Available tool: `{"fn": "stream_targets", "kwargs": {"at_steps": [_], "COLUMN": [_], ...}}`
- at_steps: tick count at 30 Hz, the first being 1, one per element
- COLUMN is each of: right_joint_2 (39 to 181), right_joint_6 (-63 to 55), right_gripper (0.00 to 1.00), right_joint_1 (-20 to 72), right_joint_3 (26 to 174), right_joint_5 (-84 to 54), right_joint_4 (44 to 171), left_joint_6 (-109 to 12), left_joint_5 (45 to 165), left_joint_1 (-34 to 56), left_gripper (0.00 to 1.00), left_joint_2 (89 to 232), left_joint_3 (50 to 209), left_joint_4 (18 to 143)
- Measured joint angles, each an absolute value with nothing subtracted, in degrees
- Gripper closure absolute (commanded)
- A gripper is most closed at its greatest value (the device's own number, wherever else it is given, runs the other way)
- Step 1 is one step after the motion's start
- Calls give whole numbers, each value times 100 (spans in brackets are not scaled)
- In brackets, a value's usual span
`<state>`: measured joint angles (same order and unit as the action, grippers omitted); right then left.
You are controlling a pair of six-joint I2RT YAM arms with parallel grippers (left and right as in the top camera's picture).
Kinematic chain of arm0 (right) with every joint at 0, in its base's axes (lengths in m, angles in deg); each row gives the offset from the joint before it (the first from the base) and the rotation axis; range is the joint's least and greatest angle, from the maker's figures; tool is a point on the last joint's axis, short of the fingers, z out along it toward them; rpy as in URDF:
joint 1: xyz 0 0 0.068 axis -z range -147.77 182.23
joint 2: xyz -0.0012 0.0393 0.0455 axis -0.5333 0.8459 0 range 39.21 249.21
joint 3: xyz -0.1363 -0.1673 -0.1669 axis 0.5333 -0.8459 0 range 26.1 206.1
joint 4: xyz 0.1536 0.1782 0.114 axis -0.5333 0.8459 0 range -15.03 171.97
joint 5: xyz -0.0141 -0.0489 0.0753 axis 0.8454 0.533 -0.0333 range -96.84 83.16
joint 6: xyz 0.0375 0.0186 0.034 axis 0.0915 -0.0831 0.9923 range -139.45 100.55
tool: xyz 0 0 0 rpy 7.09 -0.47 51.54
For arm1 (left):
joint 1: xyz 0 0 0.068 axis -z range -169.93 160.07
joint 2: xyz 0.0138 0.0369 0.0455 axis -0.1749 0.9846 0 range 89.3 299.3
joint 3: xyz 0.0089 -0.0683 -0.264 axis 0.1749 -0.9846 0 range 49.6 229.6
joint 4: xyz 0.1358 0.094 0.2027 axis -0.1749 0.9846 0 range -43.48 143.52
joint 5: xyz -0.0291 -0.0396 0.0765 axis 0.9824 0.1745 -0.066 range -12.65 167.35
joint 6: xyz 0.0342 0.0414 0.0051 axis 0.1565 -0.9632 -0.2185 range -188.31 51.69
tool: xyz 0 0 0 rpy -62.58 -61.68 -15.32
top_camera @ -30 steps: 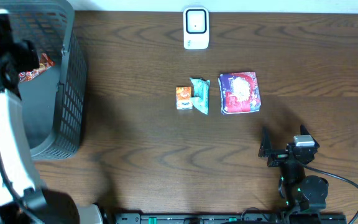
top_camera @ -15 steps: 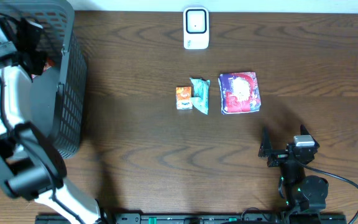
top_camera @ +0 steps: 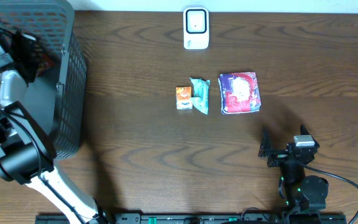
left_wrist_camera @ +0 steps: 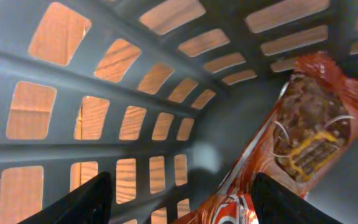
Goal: Scan the item barcode
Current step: 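Reach the left gripper into the basket and grasp the brown-red wrapper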
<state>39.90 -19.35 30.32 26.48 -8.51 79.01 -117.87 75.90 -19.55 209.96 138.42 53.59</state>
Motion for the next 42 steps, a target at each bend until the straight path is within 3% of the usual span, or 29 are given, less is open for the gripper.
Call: {"fn": "stream_targets", "kwargs": {"at_steps": [12, 17, 25, 28, 34, 42], "right_joint_2": [3990, 3990, 3990, 3990, 3990, 3990], "right_joint_6": [-1935, -1935, -1935, -1935, -1935, -1935], "right_gripper": [1, 1, 1, 1, 1, 1], "right_joint_1": [3032, 3032, 3032, 3032, 3032, 3032], "right_joint_3": [2648, 2648, 2648, 2648, 2648, 2648], "right_joint_5": [-851, -851, -851, -851, -851, -854], "right_joint_4": [7901, 7901, 7901, 7901, 7901, 7901], "left_joint_6": [-11850, -11890, -11918, -11852, -11562, -11149], "left_joint_5": [7813, 7839, 7850, 7850, 7968, 8270], "left_joint_1": [-2062, -2065, -2065, -2069, -2073, -2001], "left_gripper": [29, 57, 55, 47, 48, 92], "left_joint_2": [21269, 21291, 21296, 21293, 21188, 21147], "left_joint_3": [13842, 13842, 13840, 13842, 13897, 13901], "left_joint_4": [5503, 5534, 6098, 6365, 7020, 7545]}}
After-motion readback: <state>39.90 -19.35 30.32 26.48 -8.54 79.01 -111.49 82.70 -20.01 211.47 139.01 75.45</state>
